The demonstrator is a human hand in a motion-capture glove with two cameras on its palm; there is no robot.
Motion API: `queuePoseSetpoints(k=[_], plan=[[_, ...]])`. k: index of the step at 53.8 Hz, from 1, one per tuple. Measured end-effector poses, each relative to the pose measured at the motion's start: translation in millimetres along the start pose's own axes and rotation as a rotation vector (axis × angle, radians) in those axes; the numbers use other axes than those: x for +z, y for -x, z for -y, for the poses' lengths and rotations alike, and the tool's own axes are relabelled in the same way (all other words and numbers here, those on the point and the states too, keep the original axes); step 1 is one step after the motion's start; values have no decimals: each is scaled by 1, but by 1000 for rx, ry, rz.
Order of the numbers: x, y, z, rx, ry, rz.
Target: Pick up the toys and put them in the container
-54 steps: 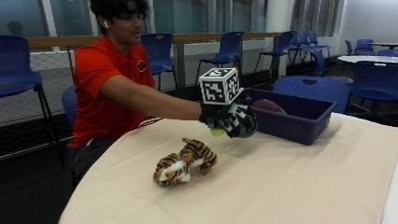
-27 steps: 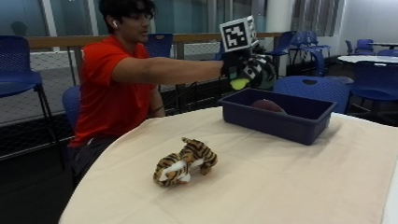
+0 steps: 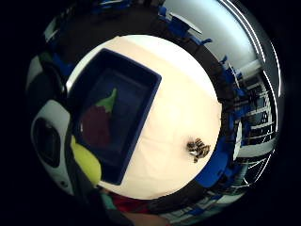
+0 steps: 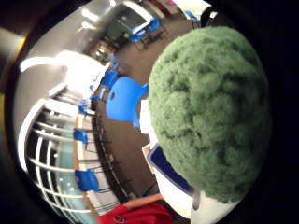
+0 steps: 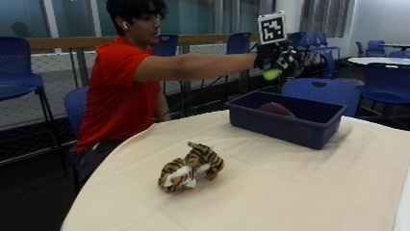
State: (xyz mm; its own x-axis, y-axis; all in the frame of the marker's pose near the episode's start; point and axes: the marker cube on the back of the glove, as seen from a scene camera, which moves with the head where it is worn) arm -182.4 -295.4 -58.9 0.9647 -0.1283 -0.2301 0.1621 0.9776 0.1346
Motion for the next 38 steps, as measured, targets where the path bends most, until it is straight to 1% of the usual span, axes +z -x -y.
queuePoseSetpoints(k=[2, 5, 8, 11, 16, 21, 29, 31, 35, 38], plan=[[5, 4, -2, -2, 41, 19], [17, 7, -8, 27, 159, 45], [26, 8, -16, -21, 270, 66], [33, -5, -24, -59, 344, -6], [32, -18, -34, -81, 350, 102], [34, -55, -52, -96, 320, 93], [56, -148, -87, 102, 275, -41], [62, -169, -96, 156, 283, -43], [69, -196, -111, 211, 305, -11], [78, -231, -129, 267, 326, 0]])
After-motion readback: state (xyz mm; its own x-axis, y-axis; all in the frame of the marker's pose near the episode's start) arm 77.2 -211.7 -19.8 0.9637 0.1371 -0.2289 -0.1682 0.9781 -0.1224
